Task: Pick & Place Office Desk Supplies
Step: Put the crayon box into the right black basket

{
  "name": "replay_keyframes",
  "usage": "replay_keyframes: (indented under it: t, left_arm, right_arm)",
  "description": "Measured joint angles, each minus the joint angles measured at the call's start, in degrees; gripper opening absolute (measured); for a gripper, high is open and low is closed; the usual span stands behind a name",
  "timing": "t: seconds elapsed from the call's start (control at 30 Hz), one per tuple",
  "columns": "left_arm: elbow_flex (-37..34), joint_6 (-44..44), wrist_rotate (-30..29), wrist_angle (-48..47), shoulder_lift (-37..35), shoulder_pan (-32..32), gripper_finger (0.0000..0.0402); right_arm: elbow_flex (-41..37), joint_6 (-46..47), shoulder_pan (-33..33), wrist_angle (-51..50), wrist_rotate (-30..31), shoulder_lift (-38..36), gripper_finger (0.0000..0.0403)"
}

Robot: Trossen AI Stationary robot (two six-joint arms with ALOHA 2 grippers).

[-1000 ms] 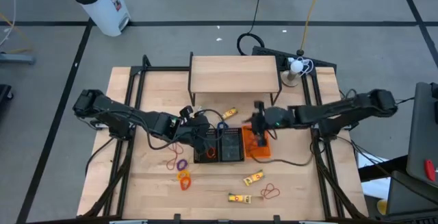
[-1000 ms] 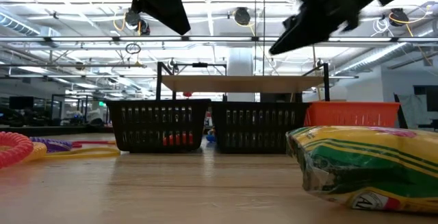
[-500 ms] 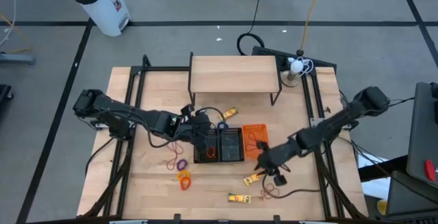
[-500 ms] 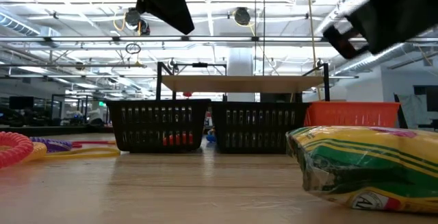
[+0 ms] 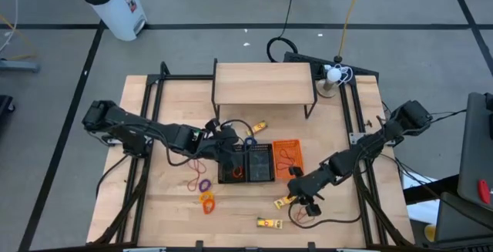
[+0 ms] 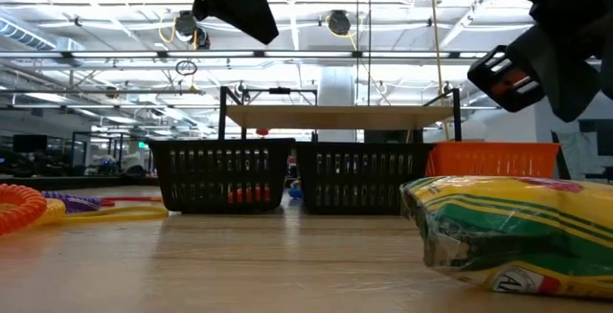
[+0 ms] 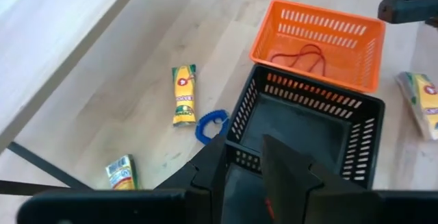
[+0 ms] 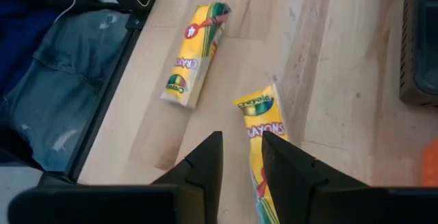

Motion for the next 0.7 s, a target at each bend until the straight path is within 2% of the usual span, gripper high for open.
replay_keyframes:
  t: [0.4, 0.53, 0.7]
  left_arm:
    - [0.0, -2.9, 0.0, 0.0, 0.0, -2.8, 0.0093]
    - [0.0, -3.5, -0.2, 0.0, 0.0, -3.5, 0.0093]
    - [0.0, -3.5, -0.4, 0.0, 0.0, -3.8, 0.0093]
  right_arm:
    - [0.0, -1.2, -0.2, 0.2, 0.0, 0.0, 0.0235]
    - [0.0, -2.2, -0.2, 0.2, 0.3, 0.0, 0.025]
    - [0.0, -2.8, -0.2, -0.4, 1.5, 0.0, 0.0247]
